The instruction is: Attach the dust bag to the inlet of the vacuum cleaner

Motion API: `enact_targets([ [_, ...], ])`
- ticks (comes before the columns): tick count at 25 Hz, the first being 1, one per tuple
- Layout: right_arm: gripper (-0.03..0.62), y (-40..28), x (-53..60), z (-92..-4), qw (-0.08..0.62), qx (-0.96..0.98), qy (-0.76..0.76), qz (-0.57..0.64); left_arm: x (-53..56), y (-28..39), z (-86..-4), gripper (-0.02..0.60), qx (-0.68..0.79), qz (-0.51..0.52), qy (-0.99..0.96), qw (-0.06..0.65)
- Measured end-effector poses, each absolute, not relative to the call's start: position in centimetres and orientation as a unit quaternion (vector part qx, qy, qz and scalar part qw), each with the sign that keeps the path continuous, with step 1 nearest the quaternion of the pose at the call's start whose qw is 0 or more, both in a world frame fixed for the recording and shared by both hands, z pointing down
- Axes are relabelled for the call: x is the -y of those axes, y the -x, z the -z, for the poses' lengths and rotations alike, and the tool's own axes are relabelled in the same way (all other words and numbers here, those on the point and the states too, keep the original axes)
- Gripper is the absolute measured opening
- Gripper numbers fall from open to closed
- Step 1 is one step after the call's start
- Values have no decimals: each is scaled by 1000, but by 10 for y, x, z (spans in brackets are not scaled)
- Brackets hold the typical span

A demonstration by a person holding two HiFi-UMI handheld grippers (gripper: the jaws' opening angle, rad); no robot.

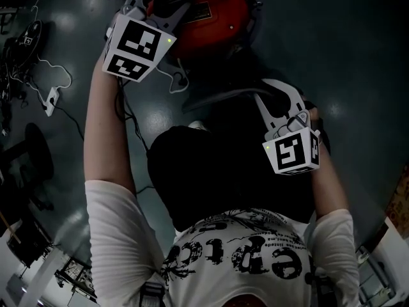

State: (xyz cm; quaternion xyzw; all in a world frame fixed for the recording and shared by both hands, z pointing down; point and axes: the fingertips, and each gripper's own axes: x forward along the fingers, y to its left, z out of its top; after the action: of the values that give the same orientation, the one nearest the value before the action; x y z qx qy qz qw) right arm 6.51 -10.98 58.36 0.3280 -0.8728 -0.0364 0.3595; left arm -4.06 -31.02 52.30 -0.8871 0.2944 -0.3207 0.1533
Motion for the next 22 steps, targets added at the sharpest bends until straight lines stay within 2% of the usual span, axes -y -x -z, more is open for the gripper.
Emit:
enact_targets([
  [11,54,-69,115,-584,358,870,-338,-13,308,41,-520,175,-293,310,889,166],
  [22,55,-65,131,-582,355,873,-333,-10,308,41,-520,172,-292,305,890,172],
])
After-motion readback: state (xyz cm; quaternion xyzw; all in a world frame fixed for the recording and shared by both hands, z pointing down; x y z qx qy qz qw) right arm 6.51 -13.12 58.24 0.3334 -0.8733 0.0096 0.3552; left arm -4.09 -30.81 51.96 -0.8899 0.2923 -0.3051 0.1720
